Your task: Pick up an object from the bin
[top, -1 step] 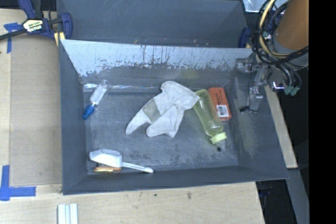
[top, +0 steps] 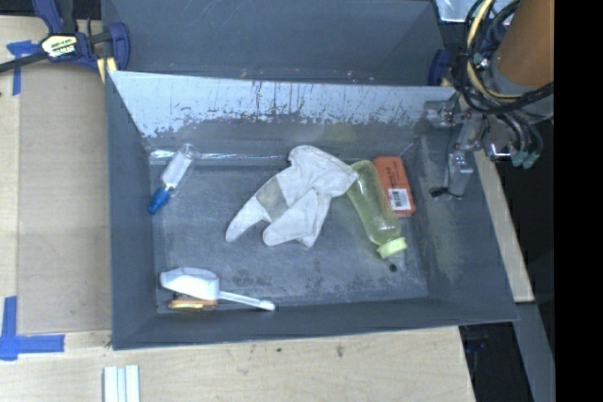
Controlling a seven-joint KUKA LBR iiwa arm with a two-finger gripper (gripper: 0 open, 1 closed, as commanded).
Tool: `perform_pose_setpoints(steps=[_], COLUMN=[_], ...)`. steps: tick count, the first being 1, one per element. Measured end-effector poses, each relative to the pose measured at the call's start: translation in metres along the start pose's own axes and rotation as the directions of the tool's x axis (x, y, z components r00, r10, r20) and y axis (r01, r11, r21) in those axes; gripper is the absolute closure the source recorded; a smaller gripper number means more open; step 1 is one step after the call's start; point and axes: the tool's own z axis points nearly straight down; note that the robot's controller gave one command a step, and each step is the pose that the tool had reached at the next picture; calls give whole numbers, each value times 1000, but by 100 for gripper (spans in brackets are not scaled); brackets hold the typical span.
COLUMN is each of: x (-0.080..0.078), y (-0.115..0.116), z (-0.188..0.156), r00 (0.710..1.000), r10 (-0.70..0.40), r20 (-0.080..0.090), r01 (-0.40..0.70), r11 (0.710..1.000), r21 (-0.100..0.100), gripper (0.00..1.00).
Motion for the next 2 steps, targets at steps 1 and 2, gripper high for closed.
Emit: perform_pose_setpoints(steps=[1, 2], x=[-14, -24], y=[20, -2], z=[55, 113], r00=[1000, 1000], r10=[26, -1], r20=[6, 1], r01=[-26, 1], r11=[1000, 1000], r21=[0, -1], gripper=[0, 0])
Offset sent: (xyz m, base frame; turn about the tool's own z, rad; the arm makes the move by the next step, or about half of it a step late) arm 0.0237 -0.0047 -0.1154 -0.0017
